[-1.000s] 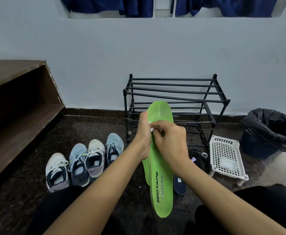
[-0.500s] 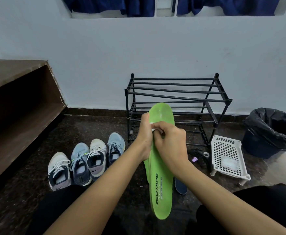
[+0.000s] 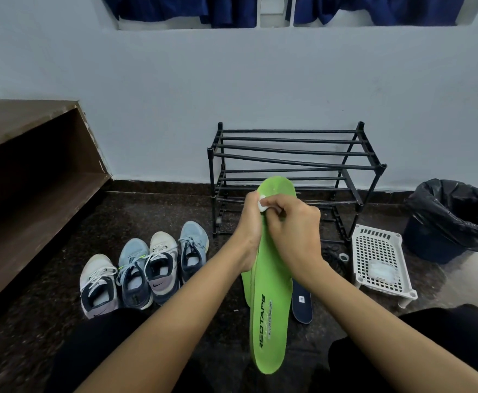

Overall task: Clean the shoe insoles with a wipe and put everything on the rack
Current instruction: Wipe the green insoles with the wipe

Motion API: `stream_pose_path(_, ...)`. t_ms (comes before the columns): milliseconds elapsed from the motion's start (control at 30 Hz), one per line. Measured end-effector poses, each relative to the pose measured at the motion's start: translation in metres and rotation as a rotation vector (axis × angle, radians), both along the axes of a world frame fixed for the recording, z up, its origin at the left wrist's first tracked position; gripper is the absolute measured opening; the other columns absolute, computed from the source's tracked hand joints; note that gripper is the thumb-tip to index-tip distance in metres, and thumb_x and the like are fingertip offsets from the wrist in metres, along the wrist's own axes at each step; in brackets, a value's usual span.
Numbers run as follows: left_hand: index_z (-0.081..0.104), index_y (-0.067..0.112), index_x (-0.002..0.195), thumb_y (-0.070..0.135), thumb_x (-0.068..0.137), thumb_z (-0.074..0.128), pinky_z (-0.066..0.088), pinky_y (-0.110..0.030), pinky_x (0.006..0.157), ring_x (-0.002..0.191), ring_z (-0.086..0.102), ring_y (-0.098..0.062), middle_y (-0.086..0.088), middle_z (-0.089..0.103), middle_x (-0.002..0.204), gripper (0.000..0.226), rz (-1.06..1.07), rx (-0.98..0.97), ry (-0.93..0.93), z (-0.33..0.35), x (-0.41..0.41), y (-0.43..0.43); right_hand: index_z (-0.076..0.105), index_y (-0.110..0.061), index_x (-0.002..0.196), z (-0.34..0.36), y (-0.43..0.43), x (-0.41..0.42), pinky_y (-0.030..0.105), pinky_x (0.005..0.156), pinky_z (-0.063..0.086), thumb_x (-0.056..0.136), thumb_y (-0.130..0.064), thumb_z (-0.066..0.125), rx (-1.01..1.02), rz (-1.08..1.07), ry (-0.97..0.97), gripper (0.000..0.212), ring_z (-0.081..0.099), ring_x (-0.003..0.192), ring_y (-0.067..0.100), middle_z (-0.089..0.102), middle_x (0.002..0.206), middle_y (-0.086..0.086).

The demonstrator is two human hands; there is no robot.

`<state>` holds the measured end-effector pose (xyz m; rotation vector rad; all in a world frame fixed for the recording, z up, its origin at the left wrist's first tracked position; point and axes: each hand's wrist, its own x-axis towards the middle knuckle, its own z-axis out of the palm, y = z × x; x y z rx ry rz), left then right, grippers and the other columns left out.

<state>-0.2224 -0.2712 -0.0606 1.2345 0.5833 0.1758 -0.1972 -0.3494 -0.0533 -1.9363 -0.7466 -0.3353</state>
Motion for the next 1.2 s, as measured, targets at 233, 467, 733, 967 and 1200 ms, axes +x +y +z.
stream_pose_path(233,0.063,0.012,0.069,0.062,0.092,0.03,0.047,-0.037,0.079,0.079,0.059,-0.025,-0.008,0.062,0.072,0.065,0.087,-0.01,0.037,0.004,0.003,0.017,0.075,-0.015,0.088,-0.002,0.002,-0.012,-0.001,0.063,0.035,0.077,0.004,0.059,-0.025,0.095,0.014,0.026,0.052,0.056,-0.004,0.071,0.075,-0.005)
stream_pose_path(467,0.061,0.02,0.068,0.052,0.088,0.031,0.042,-0.041,0.079,0.087,0.055,-0.025,-0.001,0.06,0.069,0.048,0.004,-0.009,-0.027,-0.008,0.004,-0.008,0.074,-0.018,0.083,0.006,0.001,0.01,0.002,0.067,0.036,0.078,0.002,0.061,-0.014,-0.022,0.019,0.024,0.057,0.063,0.009,0.069,0.072,-0.006)
stream_pose_path(733,0.063,0.015,0.065,0.055,0.094,0.028,0.046,-0.037,0.075,0.075,0.058,-0.023,-0.005,0.062,0.067,0.06,0.052,0.008,0.033,-0.004,0.004,0.011,0.075,-0.017,0.088,-0.001,0.001,-0.009,0.003,0.064,0.038,0.079,0.002,0.06,-0.036,0.057,0.052,0.026,0.055,0.06,0.003,0.071,0.075,-0.005)
stream_pose_path(967,0.061,0.016,0.068,0.057,0.093,0.026,0.047,-0.041,0.084,0.085,0.058,-0.026,-0.005,0.063,0.073,0.059,0.063,0.027,0.013,-0.002,0.004,0.007,0.074,-0.017,0.086,0.002,0.001,-0.004,0.012,0.064,0.04,0.078,0.002,0.059,-0.04,0.069,0.038,0.026,0.053,0.06,0.003,0.068,0.071,-0.007)
stream_pose_path(1200,0.056,0.02,0.062,0.05,0.091,0.029,0.039,-0.04,0.077,0.083,0.052,-0.024,0.0,0.057,0.065,0.05,0.004,0.022,-0.023,-0.007,0.005,-0.003,0.075,-0.02,0.086,0.002,-0.001,0.004,0.004,0.06,0.035,0.079,0.0,0.062,-0.026,-0.02,0.067,0.025,0.053,0.057,0.0,0.055,0.062,-0.018)
